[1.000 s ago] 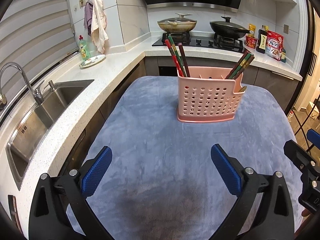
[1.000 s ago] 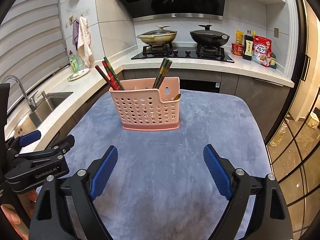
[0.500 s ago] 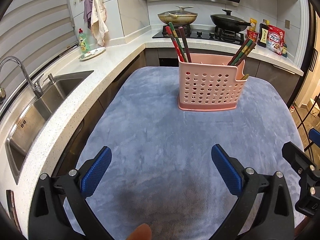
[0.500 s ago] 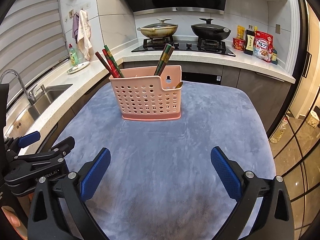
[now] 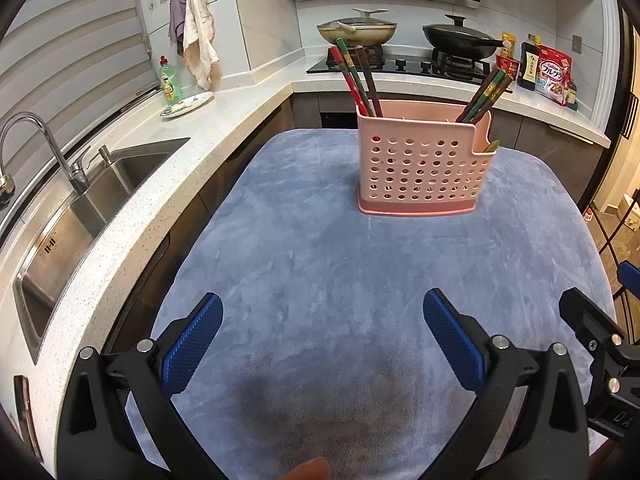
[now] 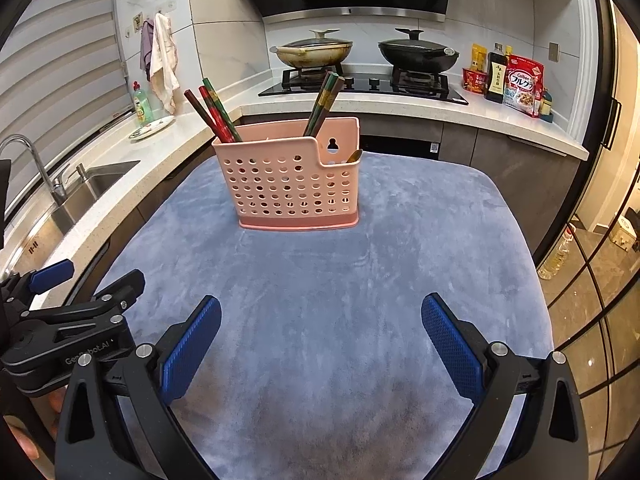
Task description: Organize utensils
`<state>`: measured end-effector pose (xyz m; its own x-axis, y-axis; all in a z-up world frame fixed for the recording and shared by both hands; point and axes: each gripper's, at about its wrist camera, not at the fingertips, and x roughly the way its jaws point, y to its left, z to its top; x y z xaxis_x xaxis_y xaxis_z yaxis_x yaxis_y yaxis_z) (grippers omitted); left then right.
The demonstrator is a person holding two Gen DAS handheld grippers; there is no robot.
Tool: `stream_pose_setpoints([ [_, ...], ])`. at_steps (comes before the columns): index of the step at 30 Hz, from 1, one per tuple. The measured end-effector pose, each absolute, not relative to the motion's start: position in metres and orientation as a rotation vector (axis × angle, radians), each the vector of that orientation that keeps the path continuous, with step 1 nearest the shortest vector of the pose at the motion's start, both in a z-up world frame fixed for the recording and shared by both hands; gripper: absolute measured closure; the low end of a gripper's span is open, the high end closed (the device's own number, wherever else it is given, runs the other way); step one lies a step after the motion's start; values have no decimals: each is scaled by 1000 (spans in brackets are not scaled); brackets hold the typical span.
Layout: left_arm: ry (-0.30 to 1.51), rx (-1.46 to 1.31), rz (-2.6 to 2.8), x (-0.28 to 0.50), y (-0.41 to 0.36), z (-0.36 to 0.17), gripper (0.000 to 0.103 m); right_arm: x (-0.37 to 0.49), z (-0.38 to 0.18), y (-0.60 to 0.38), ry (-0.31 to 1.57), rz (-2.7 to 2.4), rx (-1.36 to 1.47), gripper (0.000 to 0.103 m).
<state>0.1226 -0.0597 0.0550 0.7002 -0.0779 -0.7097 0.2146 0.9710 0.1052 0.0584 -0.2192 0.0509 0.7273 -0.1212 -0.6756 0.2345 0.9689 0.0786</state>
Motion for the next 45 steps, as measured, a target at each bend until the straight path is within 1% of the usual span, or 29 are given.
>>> stream_pose_setpoints([
  [45, 778, 185, -147, 135, -62, 58, 7, 72, 46, -225, 738, -227, 172, 6],
])
